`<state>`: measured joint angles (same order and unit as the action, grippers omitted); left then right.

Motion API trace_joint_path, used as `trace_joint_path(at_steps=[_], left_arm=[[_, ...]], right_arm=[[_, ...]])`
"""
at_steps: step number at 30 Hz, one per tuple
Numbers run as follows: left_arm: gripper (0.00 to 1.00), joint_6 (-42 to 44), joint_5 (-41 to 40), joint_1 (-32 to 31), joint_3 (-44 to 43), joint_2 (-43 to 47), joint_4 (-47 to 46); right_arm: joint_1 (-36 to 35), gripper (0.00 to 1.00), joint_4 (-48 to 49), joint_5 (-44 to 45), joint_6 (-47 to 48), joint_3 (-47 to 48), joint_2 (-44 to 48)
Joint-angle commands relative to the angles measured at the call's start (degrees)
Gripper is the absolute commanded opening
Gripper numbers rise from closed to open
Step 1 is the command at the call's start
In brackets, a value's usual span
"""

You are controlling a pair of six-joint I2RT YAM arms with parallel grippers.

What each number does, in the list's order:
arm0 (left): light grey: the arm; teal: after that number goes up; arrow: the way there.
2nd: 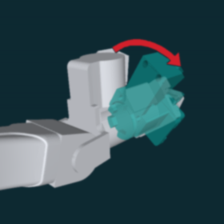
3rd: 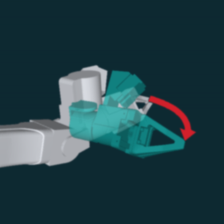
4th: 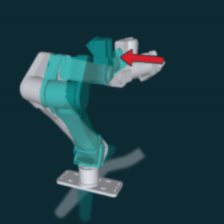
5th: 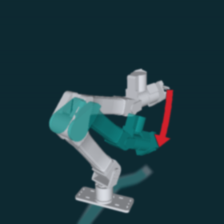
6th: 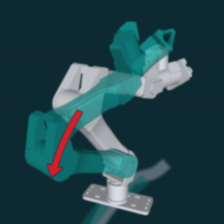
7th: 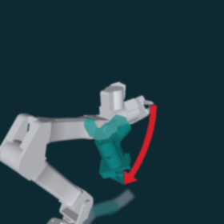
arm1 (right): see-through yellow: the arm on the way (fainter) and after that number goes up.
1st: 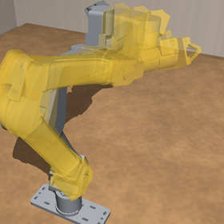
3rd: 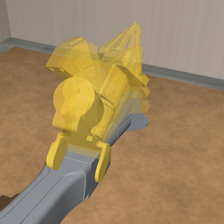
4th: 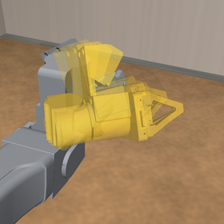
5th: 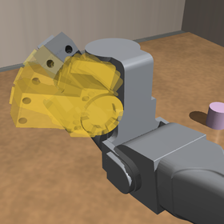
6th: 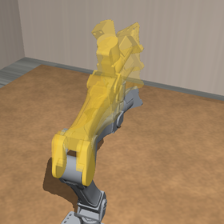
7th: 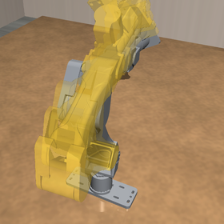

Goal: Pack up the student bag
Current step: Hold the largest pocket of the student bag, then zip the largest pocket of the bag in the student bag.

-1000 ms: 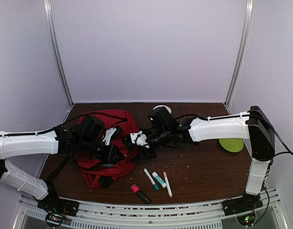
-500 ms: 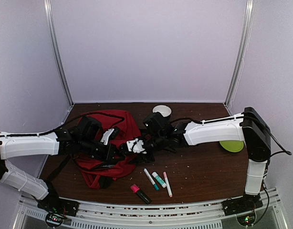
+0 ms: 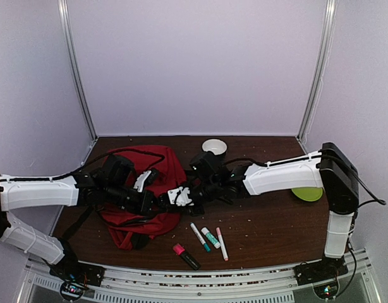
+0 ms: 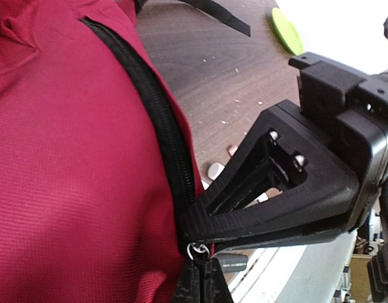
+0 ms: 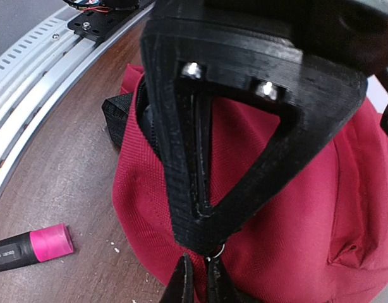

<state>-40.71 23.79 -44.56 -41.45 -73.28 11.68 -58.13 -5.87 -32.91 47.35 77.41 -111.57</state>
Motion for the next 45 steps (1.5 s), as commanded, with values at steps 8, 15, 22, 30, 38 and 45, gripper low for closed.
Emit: trace_joint_path(at_steps=[8,15,22,30,38,45], left_arm=[[0.03,-4.84,4.86,2.58,1.46,-4.27,-11.18],[0.26,-6.41,7.58,2.88,1.74,-6.17,-13.55],[0.23,-4.81,8.84,2.81,1.67,-6.68,-10.72],[0.40,1.48,7.24,1.35,0.78,-3.38,-6.05],[0.35,4.63,6.22,-2.32,-2.23,-8.78,-6.65],[0.16,5.26,5.61,-2.81,-3.96,-11.51,-5.08]], right_arm=[[-3.06,0.01,5.27,8.55,6.14,-11.76,6.63],[-4.47,0.00,7.18,11.95,9.63,-15.25,7.50],[-4.54,0.00,8.02,12.34,7.94,-15.02,7.44],[-4.31,0.00,8.72,11.57,4.99,-14.51,7.42],[-3.45,0.00,7.42,10.00,2.45,-12.96,7.69],[-3.33,0.00,7.32,9.72,2.22,-13.26,8.06]])
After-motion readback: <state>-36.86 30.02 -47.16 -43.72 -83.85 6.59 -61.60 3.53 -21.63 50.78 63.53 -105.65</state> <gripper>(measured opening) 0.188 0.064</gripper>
